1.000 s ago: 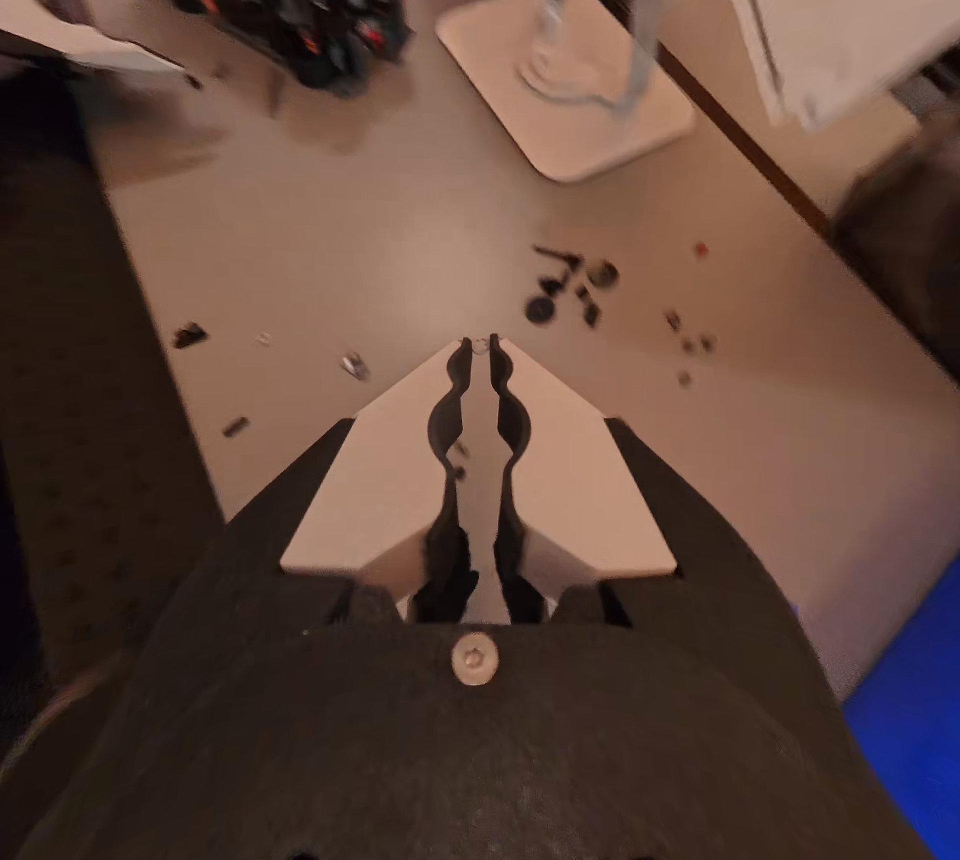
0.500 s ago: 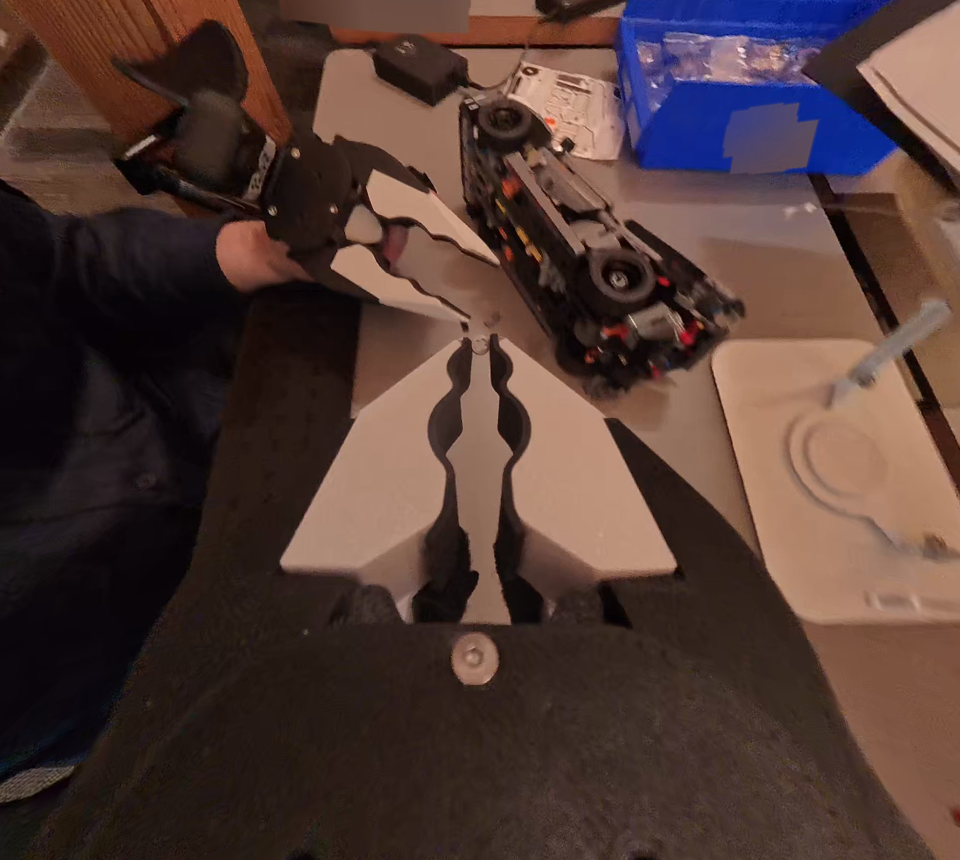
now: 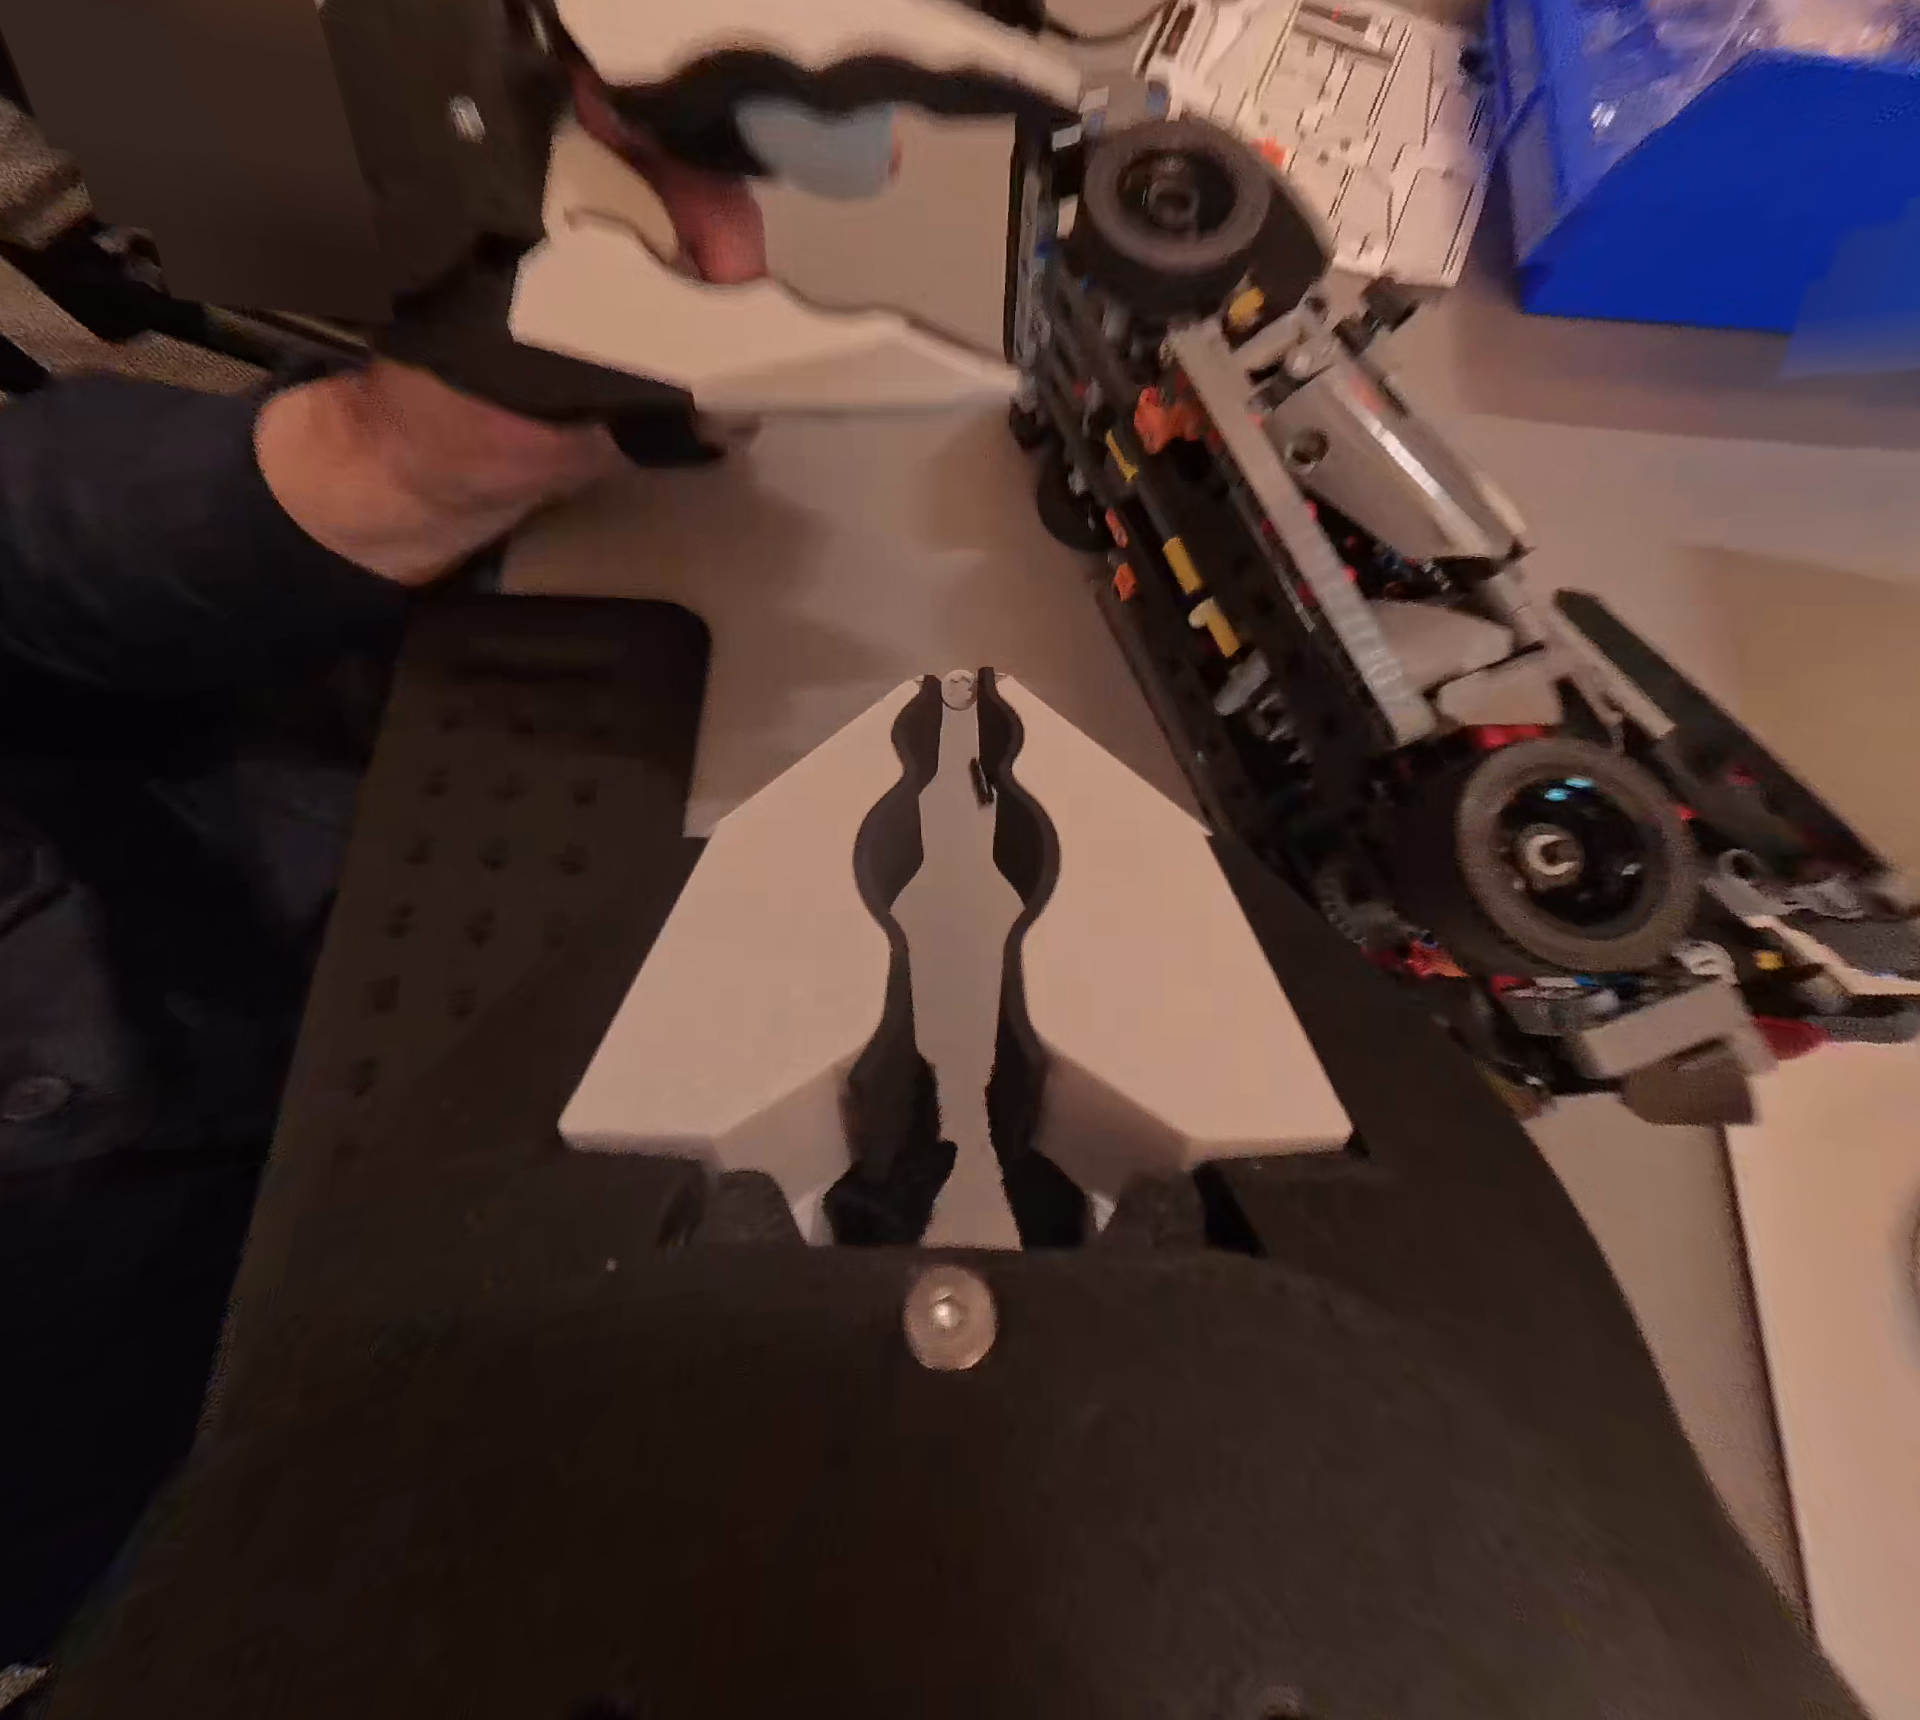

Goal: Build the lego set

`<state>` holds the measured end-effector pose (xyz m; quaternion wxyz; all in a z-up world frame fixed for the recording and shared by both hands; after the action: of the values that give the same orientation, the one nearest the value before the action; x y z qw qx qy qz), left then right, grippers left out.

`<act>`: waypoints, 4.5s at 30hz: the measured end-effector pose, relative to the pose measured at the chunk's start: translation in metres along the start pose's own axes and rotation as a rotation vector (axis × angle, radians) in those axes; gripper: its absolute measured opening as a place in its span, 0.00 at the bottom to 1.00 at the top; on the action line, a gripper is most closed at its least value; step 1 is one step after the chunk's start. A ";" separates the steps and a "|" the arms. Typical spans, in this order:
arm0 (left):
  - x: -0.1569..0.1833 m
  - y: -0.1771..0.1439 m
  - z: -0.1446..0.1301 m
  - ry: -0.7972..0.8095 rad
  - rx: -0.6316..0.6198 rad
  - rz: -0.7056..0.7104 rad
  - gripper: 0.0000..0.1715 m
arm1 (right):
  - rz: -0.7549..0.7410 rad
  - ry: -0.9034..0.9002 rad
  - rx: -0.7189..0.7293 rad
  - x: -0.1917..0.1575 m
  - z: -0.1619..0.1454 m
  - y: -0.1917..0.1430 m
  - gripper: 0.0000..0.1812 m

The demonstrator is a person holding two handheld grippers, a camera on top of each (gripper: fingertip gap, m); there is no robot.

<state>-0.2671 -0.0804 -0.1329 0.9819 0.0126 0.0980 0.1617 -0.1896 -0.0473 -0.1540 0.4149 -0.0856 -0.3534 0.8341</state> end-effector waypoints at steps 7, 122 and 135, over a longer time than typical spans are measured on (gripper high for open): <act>-0.033 0.009 -0.004 0.031 -0.048 0.073 0.33 | 0.080 0.070 -0.022 -0.023 -0.040 0.039 0.03; -0.011 0.009 -0.029 -0.070 -0.178 -0.317 0.21 | -0.106 0.018 0.023 0.045 0.050 0.054 0.27; -0.011 0.006 -0.028 -0.028 -0.113 -0.343 0.19 | 0.040 0.047 -0.021 0.045 0.049 0.062 0.23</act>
<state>-0.2845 -0.0783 -0.1581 0.9955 -0.0573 0.0758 -0.0031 -0.2790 -0.0636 -0.1519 0.4054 -0.1164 -0.3508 0.8361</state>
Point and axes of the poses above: each gripper's, where its closed fingertips meet, y out along the fingers, z out of its top, x = y × z across the jaws, the point moved 1 cm from there along -y, back along the fingers, and after that the axes turned 12 degrees about -y, right-handed, at the moved point
